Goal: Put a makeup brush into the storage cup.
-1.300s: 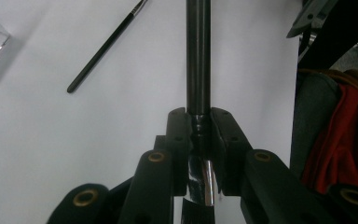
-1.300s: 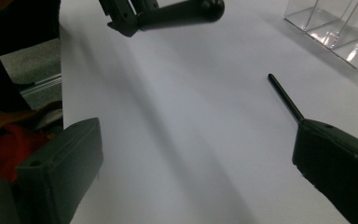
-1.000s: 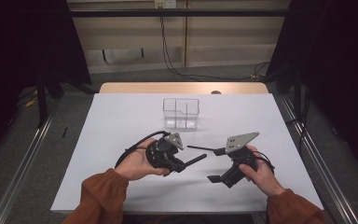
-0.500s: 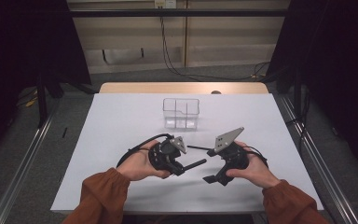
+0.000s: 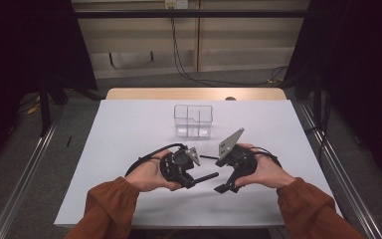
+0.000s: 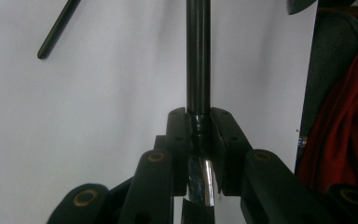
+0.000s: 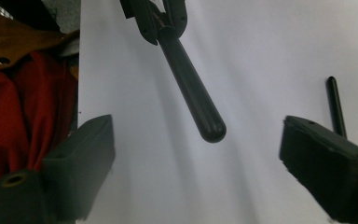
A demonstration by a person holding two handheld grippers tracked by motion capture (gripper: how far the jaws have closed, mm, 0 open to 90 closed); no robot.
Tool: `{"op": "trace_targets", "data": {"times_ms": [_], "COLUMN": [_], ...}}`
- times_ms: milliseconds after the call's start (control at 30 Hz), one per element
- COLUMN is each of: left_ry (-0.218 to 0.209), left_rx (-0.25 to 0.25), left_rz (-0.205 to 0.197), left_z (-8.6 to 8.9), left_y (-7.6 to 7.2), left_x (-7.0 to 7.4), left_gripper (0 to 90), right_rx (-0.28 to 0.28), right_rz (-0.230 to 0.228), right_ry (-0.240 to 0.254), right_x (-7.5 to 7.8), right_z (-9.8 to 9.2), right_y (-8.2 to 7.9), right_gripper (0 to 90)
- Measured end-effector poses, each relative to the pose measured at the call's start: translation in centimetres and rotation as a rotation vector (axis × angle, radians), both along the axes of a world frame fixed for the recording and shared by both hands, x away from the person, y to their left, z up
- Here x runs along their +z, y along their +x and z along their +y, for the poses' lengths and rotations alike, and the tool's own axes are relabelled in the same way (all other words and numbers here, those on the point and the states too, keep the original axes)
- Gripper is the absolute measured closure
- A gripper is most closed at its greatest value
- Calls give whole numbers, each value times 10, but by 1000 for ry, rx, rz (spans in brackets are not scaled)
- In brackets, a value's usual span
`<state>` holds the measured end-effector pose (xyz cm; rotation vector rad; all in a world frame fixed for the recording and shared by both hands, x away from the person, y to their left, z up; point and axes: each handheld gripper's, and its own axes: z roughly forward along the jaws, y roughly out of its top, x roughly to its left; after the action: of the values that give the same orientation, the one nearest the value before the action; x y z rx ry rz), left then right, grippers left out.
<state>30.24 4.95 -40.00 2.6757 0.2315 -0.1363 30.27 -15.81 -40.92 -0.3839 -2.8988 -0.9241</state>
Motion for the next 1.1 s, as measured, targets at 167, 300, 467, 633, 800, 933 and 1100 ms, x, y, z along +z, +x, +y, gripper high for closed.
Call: {"op": "trace_targets", "data": {"times_ms": [167,300,467,633,800,933,1100], "left_ry": [12,18,13,17,17,7,8], "left_rx": [-14,-17,-7,-11,-12,-11,-16], "left_rz": [-4,-7,-4,0,-1,-5,-4], "left_z": [-1,-1,-1,-1,1,0,-1], "left_y": [0,-1,0,-1,-1,-1,-1], "left_x": [0,-2,-3,-6,-7,-8,-9], "left_gripper": [785,785,784,785,784,785,785], "right_rx": [33,69,107,128,125,144,151], "right_rz": [-9,9,44,46,41,53,29], "right_ry": [-53,-91,-137,-155,-141,-127,-107], "right_x": [5,5,0,-5,-4,-5,-4], "right_z": [8,13,21,25,27,29,31], "right_y": [2,5,9,12,12,12,12], "right_gripper": [226,258,348,439,555,658,734]}}
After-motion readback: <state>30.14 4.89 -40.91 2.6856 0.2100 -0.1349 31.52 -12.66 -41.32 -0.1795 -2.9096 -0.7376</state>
